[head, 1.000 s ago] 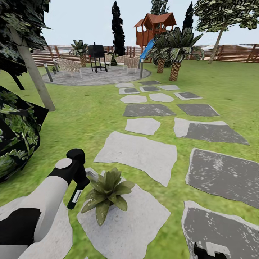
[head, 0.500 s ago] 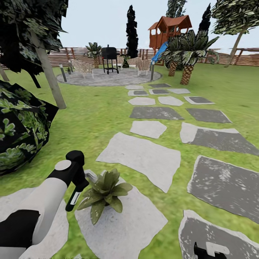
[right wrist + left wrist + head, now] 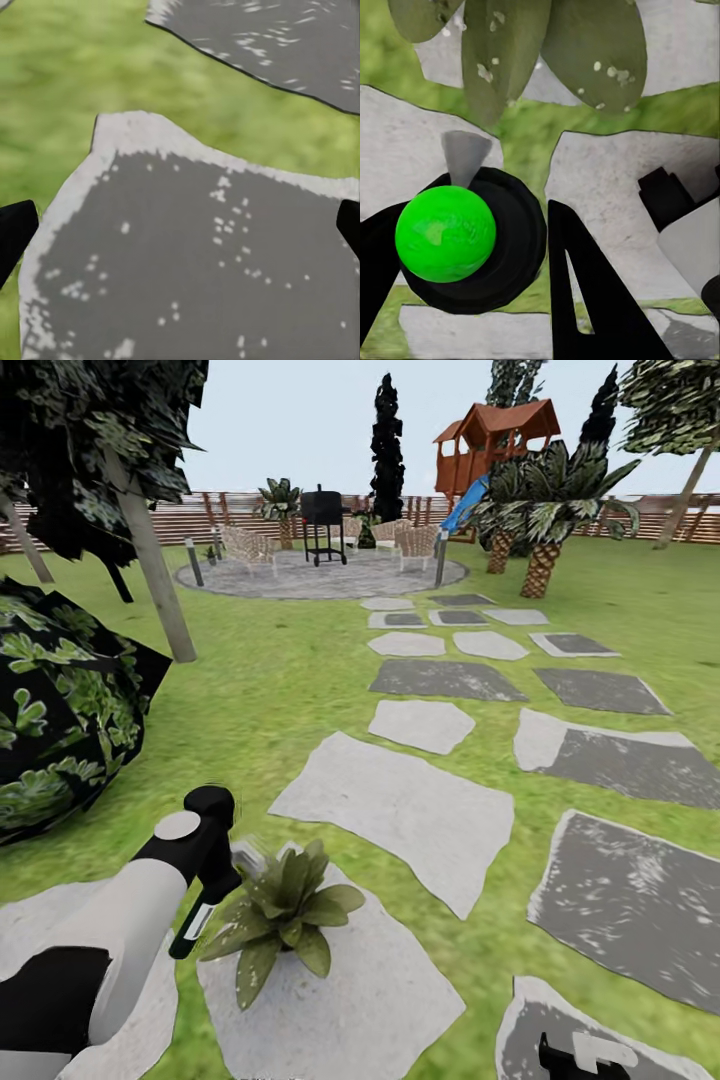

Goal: Pick up the pesticide atomizer in the garden and spray insectifuge to fully cover both potted plants in the garden.

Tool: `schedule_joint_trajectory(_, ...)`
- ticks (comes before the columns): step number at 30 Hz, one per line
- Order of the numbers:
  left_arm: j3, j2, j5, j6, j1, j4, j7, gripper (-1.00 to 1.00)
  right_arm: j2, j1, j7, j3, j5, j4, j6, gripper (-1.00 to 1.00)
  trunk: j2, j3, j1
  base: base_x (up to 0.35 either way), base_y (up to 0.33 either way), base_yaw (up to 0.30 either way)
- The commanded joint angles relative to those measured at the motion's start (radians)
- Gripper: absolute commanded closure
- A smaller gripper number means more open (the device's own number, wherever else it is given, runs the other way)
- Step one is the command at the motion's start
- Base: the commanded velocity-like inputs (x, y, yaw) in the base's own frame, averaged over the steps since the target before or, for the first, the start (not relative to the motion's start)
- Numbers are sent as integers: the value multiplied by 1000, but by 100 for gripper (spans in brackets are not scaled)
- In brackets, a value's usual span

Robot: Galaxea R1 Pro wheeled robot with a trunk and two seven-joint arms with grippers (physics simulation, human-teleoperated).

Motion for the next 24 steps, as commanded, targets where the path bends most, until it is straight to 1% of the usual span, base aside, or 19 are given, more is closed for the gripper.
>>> schedule_joint_trajectory(1,-4,3,-15,10,1,12,-10,100,0,-1,-5,-6,11,2,-3,-100,0,-1,0,6,-4,266)
schedule_joint_trajectory(3,-3,14,-29,7,4,50,-10,100,0,-1,-5,-6,11,2,-3,-100,0,-1,0,2,-1,274)
schedule_joint_trajectory(7,-3,19,-31,4,4,87,-10,100,0,-1,-5,-6,11,2,-3,-100,0,-1,0,0,0,277)
schedule_joint_trajectory(8,-2,25,-30,3,12,101,-10,100,1,-1,-5,-6,11,2,-3,-100,0,-1,0,0,0,278)
schedule_joint_trajectory(10,-2,27,-28,2,26,107,-10,100,1,-1,-5,-6,11,2,-3,-100,0,-1,0,0,0,278)
schedule_joint_trajectory(15,-1,23,-29,4,31,99,-10,100,1,-1,-5,-6,11,2,-3,-100,0,-1,0,0,0,273)
schedule_joint_trajectory(19,3,16,-30,5,32,96,-10,100,1,-1,-5,-6,11,3,-4,-100,0,-1,0,70,-44,69)
schedule_joint_trajectory(24,5,11,-29,5,32,96,-10,100,0,-1,-5,-6,11,2,-3,-100,0,-1,0,196,-190,3)
